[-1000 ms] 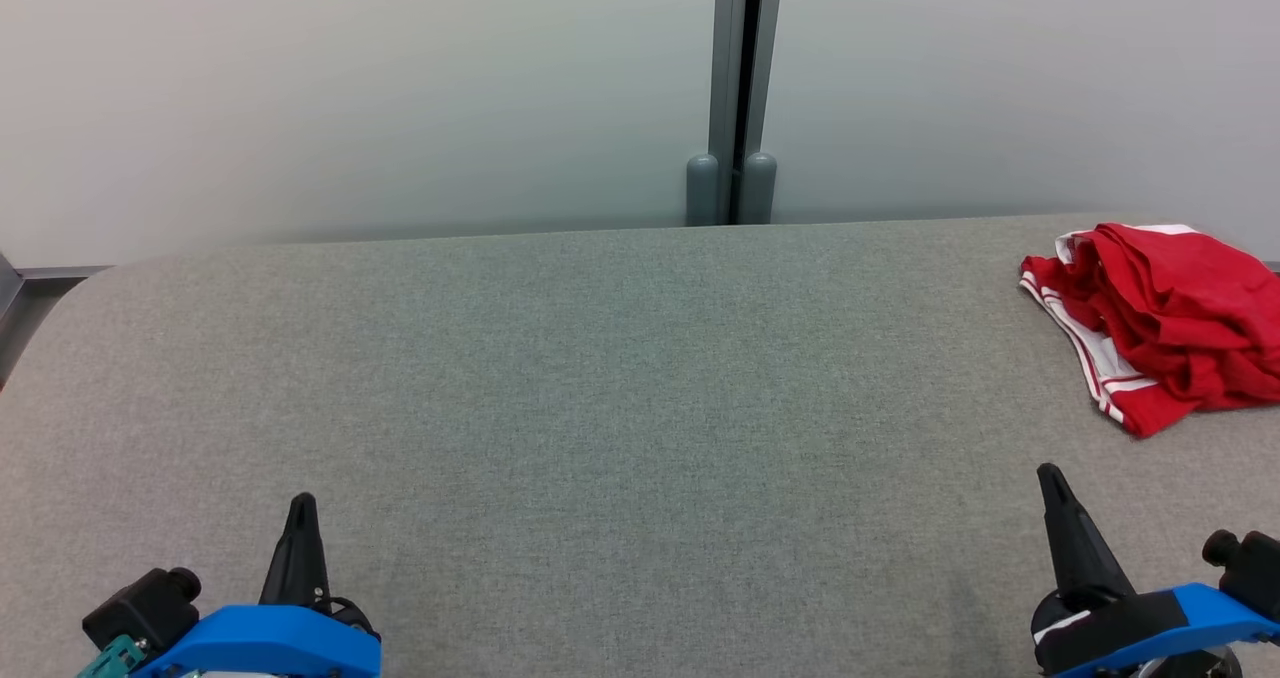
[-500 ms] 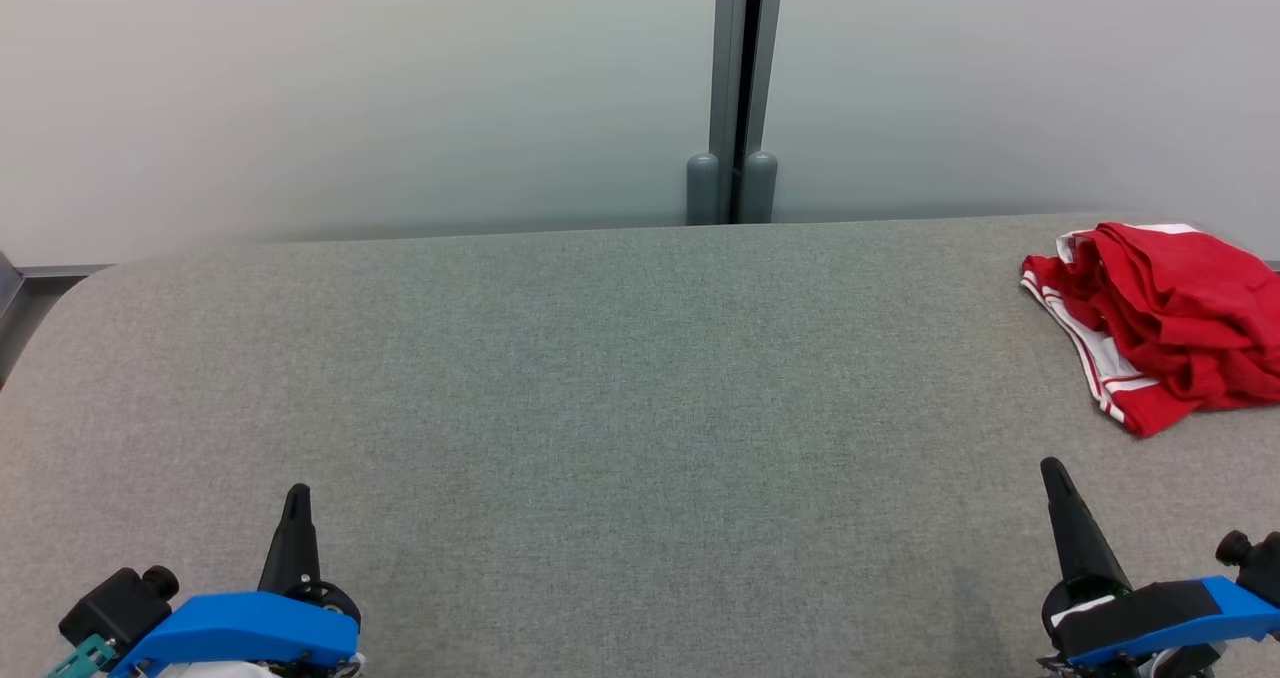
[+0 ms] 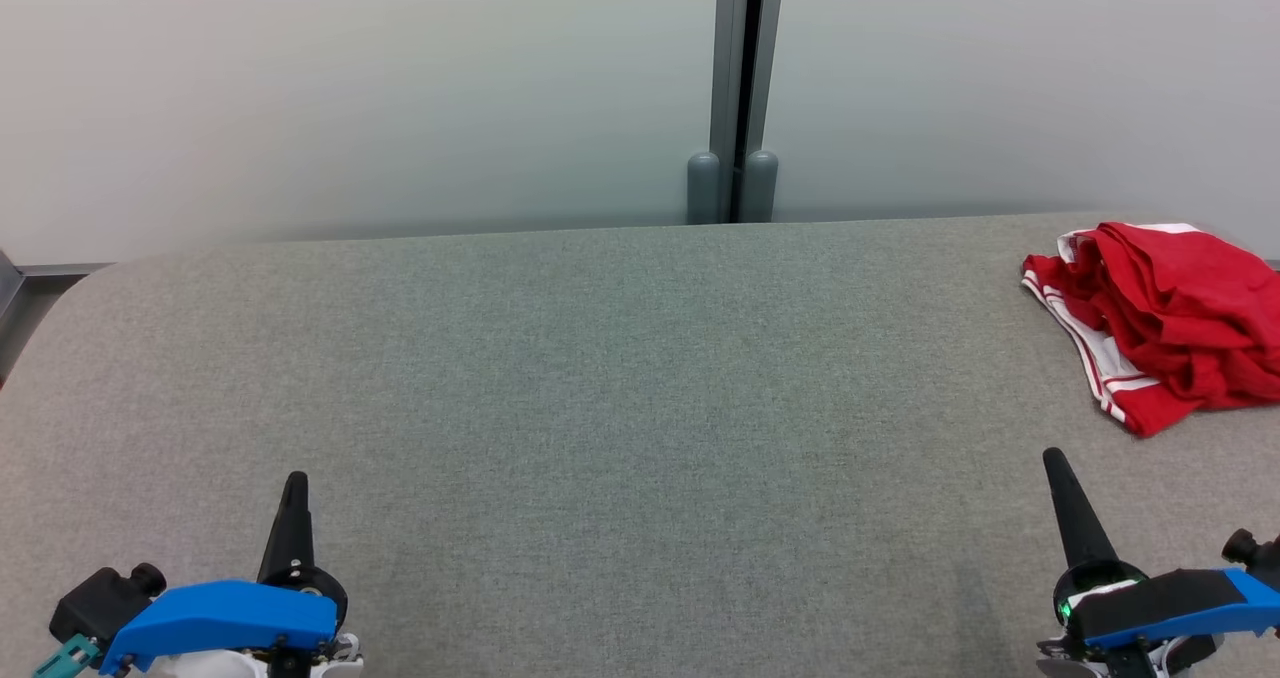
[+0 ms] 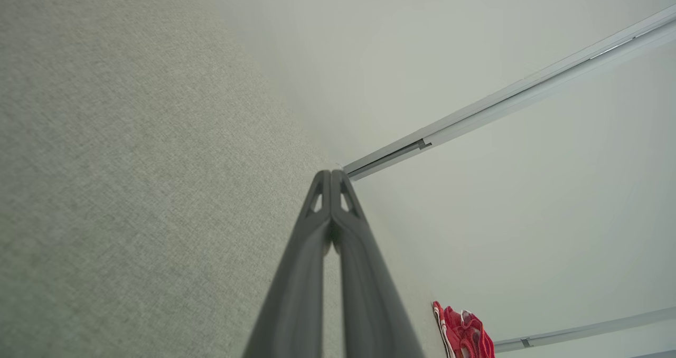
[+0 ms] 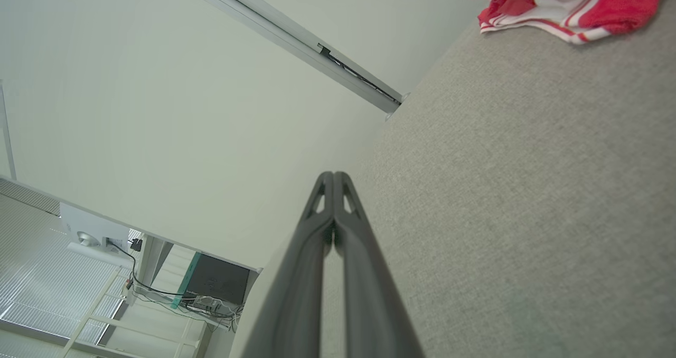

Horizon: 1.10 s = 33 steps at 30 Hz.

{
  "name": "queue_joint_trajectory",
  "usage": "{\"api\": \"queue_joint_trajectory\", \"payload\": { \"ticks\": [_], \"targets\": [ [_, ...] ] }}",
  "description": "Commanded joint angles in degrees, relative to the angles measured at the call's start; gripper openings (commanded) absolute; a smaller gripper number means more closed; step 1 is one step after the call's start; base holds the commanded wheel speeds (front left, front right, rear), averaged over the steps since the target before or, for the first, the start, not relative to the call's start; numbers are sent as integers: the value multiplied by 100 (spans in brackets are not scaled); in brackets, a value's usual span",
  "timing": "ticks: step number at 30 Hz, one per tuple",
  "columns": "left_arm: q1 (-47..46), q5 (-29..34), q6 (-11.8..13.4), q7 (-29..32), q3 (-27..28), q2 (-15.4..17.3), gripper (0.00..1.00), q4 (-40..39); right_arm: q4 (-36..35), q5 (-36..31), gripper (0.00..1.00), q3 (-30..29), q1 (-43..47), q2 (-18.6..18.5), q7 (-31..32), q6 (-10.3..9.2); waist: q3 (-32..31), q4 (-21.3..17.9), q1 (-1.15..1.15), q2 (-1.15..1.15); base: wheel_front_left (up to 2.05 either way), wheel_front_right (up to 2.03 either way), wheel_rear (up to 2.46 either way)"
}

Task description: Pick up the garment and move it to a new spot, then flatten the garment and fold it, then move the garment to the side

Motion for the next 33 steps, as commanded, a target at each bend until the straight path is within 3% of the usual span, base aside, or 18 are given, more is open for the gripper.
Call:
{"api": "queue_joint_trajectory", "payload": {
  "ticks": [1,33],
  "targets": [
    [-169,-113,-45,26,69,16,0,-41,-33,135,0,-21,-162,-18,16,2,0,0,0,0,0,0,0],
    [-367,-1724,-332,384,422,-150,0,71,240,1891,0,-80,-375,-21,200,2,19,11,0,0,0,0,0]
  ]
}}
